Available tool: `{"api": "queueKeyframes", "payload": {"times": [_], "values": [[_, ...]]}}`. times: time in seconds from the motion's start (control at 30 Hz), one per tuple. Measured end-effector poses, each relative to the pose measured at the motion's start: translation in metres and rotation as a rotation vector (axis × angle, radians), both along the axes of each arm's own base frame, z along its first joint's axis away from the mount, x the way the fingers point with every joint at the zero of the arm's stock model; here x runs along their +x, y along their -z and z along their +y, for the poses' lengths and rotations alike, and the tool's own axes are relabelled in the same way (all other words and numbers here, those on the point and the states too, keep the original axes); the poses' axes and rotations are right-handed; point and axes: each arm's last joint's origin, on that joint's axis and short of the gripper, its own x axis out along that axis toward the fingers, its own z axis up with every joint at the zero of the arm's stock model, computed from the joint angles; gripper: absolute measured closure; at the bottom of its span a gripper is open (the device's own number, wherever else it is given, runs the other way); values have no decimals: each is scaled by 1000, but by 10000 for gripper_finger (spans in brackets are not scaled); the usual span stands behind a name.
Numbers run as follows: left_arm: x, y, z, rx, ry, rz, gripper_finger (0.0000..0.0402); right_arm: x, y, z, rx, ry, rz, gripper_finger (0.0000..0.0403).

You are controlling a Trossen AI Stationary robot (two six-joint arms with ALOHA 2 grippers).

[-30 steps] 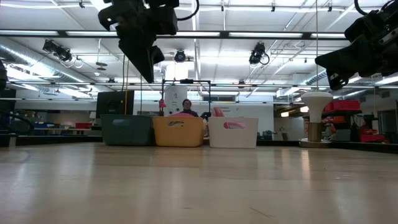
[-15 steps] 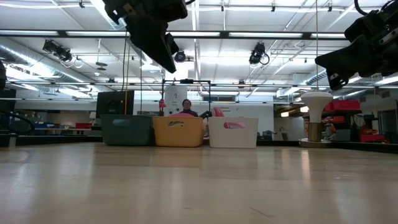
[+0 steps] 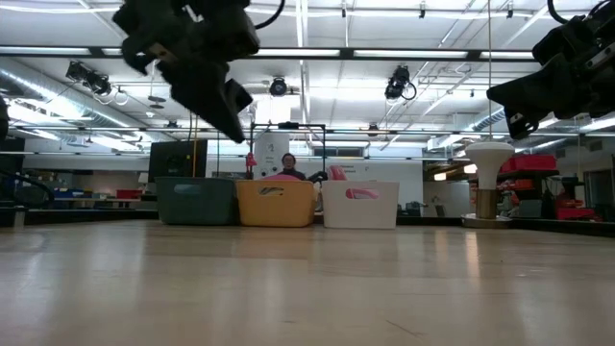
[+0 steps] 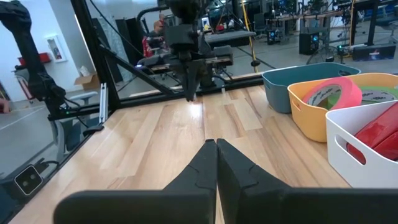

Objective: Pick and place Stapler, Stapler remover, tape
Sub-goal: Return to Home Position

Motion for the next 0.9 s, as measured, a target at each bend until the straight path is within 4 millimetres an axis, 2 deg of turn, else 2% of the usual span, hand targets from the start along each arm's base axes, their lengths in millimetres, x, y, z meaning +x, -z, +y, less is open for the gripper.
{"api": "queueKeyframes", "payload": {"times": [0.23, 0.53, 0.67, 0.9], "values": [[-35, 6, -3, -16, 5, -57, 400, 0, 0, 0, 0, -1, 0, 396], [-90, 20, -11, -29, 65, -126, 401, 0, 0, 0, 0, 1, -1, 396], [-106, 25, -13, -33, 90, -147, 401, 0, 0, 0, 0, -1, 0, 396], [-121, 30, -16, -41, 122, -180, 401, 0, 0, 0, 0, 0, -1, 396]]}}
